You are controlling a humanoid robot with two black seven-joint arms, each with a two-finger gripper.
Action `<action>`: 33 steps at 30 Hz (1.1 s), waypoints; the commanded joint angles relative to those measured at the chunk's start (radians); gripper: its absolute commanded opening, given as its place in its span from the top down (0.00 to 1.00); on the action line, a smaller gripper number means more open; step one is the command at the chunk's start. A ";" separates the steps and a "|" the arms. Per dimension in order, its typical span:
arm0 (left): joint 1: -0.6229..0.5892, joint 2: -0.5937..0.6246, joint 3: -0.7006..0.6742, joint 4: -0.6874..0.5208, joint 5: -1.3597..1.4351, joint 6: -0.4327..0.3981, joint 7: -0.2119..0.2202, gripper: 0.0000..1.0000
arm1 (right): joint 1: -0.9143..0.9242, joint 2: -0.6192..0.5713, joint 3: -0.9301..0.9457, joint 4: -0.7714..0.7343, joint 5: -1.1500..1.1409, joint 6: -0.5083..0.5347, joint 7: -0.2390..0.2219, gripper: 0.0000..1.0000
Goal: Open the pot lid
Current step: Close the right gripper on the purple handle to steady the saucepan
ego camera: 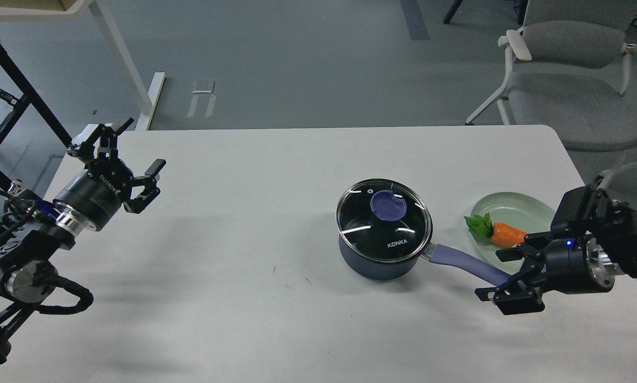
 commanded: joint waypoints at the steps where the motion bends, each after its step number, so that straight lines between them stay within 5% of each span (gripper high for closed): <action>1: 0.000 -0.002 0.001 -0.005 0.000 0.002 0.001 0.01 | 0.044 0.033 -0.046 -0.033 -0.001 0.000 0.000 0.05; 10: 0.000 0.001 0.001 -0.013 0.000 0.007 0.003 0.01 | 0.101 0.071 -0.135 -0.057 0.000 -0.002 0.000 0.19; 16: -0.001 -0.001 0.001 -0.026 0.000 0.010 0.005 0.01 | 0.099 0.070 -0.138 -0.056 0.002 -0.011 0.000 0.50; 33: -0.031 -0.005 0.003 -0.037 0.083 0.004 0.006 0.01 | 0.110 0.057 -0.138 -0.054 -0.004 -0.016 0.000 0.67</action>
